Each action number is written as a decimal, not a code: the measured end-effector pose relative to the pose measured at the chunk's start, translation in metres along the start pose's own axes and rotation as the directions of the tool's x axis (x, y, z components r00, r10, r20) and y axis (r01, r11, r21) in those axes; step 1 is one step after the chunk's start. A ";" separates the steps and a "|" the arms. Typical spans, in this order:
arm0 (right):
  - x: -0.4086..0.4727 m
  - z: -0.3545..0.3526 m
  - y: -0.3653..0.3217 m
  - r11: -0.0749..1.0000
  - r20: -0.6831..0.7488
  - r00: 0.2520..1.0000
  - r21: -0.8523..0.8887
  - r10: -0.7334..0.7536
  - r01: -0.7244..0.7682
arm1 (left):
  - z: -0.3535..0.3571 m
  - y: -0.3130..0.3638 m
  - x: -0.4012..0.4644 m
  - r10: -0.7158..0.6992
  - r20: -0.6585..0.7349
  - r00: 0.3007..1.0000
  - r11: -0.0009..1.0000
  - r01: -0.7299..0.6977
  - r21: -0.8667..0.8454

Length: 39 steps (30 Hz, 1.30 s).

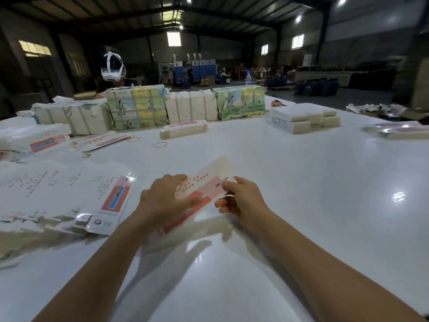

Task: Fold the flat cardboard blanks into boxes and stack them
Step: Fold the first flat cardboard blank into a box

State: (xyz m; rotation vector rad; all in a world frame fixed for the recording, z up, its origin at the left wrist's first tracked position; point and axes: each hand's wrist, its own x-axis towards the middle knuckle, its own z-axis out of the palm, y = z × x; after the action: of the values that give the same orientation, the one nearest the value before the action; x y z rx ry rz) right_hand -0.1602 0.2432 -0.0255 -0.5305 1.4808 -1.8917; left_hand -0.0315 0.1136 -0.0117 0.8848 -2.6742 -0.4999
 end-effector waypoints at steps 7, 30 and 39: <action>-0.003 0.002 0.008 0.987 -0.005 1.000 -0.156 -0.027 0.026 | 0.037 0.014 -0.002 0.072 -0.157 0.985 0.957 -0.024 0.289; -0.008 0.004 0.004 0.998 0.057 0.998 -0.055 0.027 -0.023 | 0.033 0.006 -0.026 0.206 -0.351 0.913 0.949 -0.099 0.300; -0.015 0.007 0.013 0.940 0.129 0.974 -0.264 -0.188 0.216 | 0.023 0.001 -0.023 0.180 -0.361 0.915 0.981 -0.141 0.130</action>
State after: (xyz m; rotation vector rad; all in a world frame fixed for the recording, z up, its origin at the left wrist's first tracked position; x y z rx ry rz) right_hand -0.1415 0.2471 -0.0352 -0.9280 1.6874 -1.7861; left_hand -0.0225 0.1339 -0.0356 0.6946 -2.4086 -0.1399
